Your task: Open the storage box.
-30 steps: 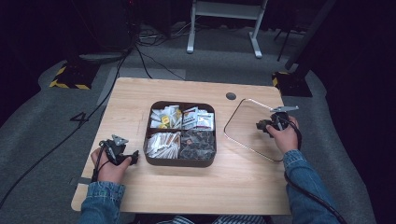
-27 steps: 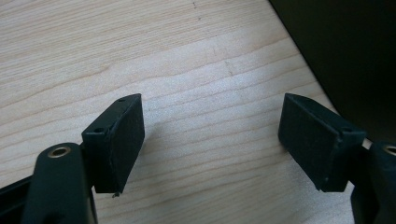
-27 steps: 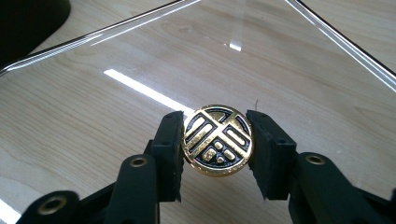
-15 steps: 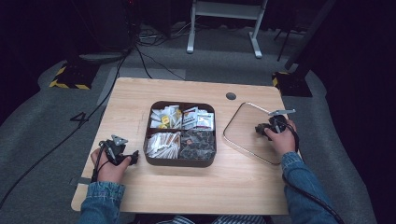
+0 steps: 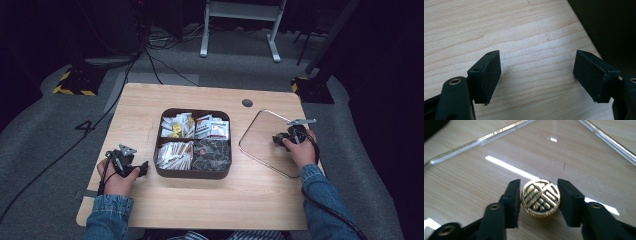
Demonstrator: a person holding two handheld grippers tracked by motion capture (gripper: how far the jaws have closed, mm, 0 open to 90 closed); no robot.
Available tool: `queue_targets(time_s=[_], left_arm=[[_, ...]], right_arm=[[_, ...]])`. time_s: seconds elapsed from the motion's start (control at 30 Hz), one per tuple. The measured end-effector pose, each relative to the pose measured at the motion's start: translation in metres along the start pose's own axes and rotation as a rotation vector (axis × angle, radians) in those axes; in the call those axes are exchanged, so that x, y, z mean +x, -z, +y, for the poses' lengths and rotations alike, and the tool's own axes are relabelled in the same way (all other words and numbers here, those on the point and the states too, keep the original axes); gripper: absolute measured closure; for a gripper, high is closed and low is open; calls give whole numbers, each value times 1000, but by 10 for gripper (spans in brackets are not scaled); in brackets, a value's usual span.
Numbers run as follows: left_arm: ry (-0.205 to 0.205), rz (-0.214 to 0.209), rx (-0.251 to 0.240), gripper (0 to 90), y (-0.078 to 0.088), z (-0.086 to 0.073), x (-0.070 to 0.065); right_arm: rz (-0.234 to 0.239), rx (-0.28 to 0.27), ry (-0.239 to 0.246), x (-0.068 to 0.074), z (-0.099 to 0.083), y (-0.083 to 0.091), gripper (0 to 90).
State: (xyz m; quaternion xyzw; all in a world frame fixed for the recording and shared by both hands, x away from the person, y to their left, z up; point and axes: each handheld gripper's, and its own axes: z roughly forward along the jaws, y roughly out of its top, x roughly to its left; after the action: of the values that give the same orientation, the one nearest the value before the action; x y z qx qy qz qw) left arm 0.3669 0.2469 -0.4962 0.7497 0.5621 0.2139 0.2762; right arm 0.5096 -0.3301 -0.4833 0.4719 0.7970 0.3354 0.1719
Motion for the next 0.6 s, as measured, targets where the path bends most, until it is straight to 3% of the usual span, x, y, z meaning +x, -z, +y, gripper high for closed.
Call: queue_targets(time_s=[0.23, 0.43, 0.6], left_arm=[[-3, -1, -2, 228, 0, 0, 0], [-4, -10, -6, 227, 1, 1, -1], [-1, -26, -12, 226, 4, 2, -2]], right_arm=[[1, -66, -11, 2, 4, 9, 467], [56, -185, -3, 20, 0, 33, 458], [104, -247, 9, 35, -12, 51, 458]])
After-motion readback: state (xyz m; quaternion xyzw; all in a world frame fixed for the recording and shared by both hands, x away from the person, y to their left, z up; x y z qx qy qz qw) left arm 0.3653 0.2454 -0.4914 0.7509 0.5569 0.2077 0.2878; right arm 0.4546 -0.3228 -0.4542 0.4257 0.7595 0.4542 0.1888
